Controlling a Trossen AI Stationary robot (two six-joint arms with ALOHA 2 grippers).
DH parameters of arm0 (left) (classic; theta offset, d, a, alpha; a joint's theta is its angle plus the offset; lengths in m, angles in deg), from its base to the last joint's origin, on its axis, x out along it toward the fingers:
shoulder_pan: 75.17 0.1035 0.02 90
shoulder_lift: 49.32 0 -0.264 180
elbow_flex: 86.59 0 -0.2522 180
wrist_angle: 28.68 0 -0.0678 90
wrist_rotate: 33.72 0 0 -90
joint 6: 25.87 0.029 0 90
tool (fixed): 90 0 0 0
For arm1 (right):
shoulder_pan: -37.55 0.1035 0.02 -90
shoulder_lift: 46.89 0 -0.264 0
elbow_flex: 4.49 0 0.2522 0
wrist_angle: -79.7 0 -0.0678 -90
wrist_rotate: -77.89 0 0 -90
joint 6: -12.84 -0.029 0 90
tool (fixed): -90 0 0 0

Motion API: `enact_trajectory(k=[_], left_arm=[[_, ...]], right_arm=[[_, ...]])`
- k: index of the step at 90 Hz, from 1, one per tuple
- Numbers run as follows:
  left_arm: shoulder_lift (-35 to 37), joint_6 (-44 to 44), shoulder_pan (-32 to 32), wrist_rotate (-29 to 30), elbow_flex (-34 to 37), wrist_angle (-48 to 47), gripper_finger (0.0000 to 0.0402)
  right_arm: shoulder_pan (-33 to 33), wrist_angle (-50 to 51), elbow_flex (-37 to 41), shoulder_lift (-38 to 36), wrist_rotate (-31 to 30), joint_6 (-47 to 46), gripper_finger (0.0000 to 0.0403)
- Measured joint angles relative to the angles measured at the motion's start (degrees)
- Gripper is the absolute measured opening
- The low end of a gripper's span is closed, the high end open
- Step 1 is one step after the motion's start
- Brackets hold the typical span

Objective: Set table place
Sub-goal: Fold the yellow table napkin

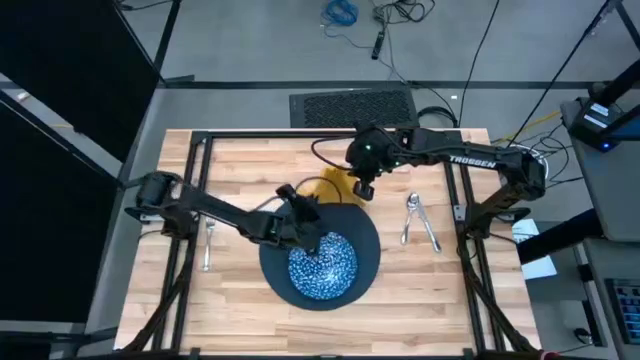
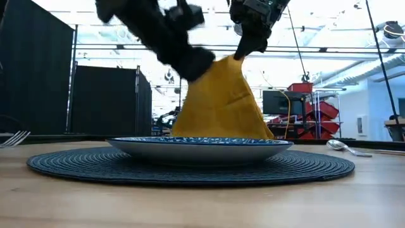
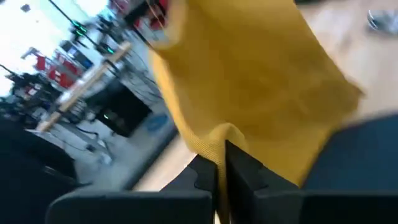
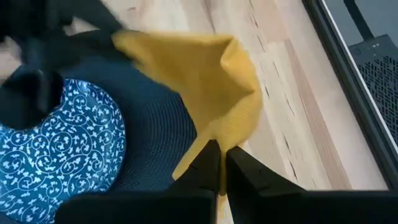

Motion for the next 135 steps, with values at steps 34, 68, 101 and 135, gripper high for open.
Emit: enact_trajectory(k=[34, 68, 101, 135], left_arm=[[14.0, 7.3, 1.0, -0.2, -0.1, -4.7, 0.0000], [15.6, 5.4, -3.9, -3.7, -0.1, -11.6, 0.0000], [15.6, -12.2, -4.1, -10.6, 0.6, -31.0, 0.0000], [13.5, -7.8, 4.2, -14.2, 4.2, -29.7, 0.0000]], right_arm=[[3.5, -4.6, -1.2, 0.1, 0.0, -0.6, 0.0000], [5.8, 1.1, -8.9, 0.0, 0.0, -13.0, 0.0000], [6.1, 6.3, -5.2, 0.3, 2.8, -16.6, 0.0000], [-3.0, -1.2, -1.8, 8.5, 5.3, -4.6, 0.0000]])
